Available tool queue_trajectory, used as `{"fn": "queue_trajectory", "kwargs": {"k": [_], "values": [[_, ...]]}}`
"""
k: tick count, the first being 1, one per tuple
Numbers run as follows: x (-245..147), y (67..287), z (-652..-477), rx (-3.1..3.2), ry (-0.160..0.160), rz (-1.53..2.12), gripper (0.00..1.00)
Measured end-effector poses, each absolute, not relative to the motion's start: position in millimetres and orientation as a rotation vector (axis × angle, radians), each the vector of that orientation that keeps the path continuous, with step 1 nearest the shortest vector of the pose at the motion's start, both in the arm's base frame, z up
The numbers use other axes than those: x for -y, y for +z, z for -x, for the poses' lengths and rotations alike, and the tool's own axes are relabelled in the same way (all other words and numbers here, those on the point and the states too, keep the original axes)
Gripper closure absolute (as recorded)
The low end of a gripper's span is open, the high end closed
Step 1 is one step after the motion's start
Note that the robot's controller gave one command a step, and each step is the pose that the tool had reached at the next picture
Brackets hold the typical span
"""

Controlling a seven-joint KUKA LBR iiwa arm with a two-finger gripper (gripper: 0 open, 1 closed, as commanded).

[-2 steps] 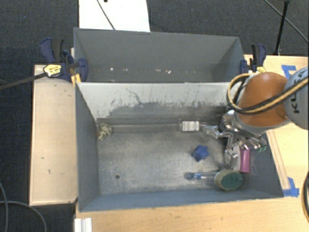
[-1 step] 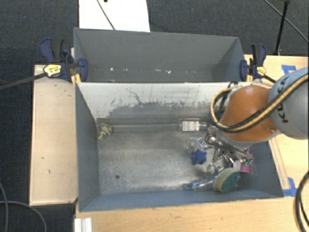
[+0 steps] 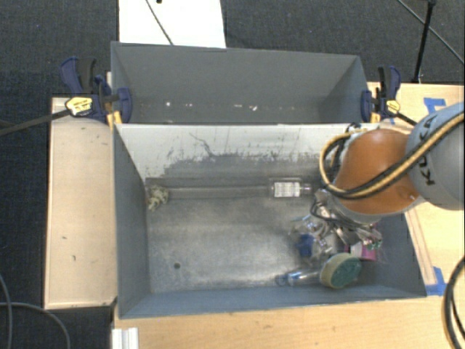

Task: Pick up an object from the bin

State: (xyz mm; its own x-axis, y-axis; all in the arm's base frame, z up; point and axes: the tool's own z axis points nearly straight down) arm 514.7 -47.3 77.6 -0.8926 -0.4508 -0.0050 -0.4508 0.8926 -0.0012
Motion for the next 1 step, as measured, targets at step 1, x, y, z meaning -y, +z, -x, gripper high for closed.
{"fn": "queue_trajectory", "kwargs": {"k": [1], "values": [[38.5,212.7,-517.4,-3.043,-0.005,0.736,1.0]]}}
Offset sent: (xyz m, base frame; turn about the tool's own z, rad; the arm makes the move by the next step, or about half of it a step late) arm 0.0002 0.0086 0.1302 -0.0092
